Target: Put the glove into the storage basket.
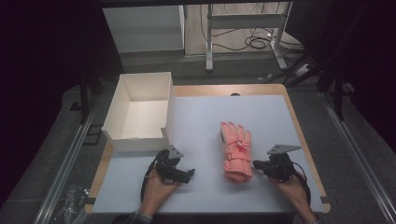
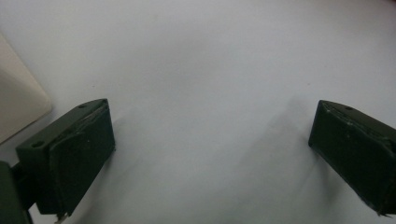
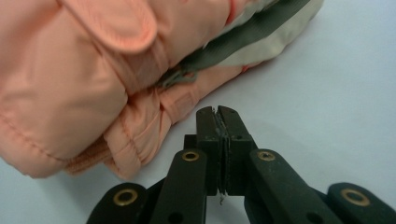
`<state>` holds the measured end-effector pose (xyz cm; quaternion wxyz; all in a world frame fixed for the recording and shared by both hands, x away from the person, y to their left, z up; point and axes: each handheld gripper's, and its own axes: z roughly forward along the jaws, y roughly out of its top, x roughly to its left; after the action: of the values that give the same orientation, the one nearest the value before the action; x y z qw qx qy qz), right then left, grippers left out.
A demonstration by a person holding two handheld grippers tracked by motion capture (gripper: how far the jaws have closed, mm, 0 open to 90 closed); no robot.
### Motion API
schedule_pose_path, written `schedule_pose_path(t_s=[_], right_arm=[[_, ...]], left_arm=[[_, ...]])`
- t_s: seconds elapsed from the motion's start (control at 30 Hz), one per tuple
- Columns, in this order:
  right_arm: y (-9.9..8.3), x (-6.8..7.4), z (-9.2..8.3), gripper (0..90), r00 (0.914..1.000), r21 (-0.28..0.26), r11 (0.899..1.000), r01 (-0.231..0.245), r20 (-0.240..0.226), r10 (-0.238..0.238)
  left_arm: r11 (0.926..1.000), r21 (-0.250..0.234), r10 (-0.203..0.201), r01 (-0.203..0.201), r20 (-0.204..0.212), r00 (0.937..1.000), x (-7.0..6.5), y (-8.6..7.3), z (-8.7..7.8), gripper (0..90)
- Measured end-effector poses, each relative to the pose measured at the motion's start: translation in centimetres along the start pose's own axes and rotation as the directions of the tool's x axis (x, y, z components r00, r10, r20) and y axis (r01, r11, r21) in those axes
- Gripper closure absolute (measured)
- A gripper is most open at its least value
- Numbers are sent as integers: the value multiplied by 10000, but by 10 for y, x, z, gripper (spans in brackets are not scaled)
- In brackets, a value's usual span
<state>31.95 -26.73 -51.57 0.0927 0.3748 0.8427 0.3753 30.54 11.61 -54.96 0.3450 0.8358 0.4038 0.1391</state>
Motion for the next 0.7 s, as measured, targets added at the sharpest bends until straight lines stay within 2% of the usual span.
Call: schedule_pose_path(t_s=[0.17, 0.7], right_arm=[[-4, 4, 9, 882, 9995, 1, 10000, 68, -298, -68], [4, 18, 27, 883, 9981, -204, 9995, 229, -565, -241]], left_arm=[[10000, 3, 1, -1, 4, 10000, 0, 0, 0, 4], [10000, 4, 10, -10, -1, 10000, 0, 0, 0, 4]])
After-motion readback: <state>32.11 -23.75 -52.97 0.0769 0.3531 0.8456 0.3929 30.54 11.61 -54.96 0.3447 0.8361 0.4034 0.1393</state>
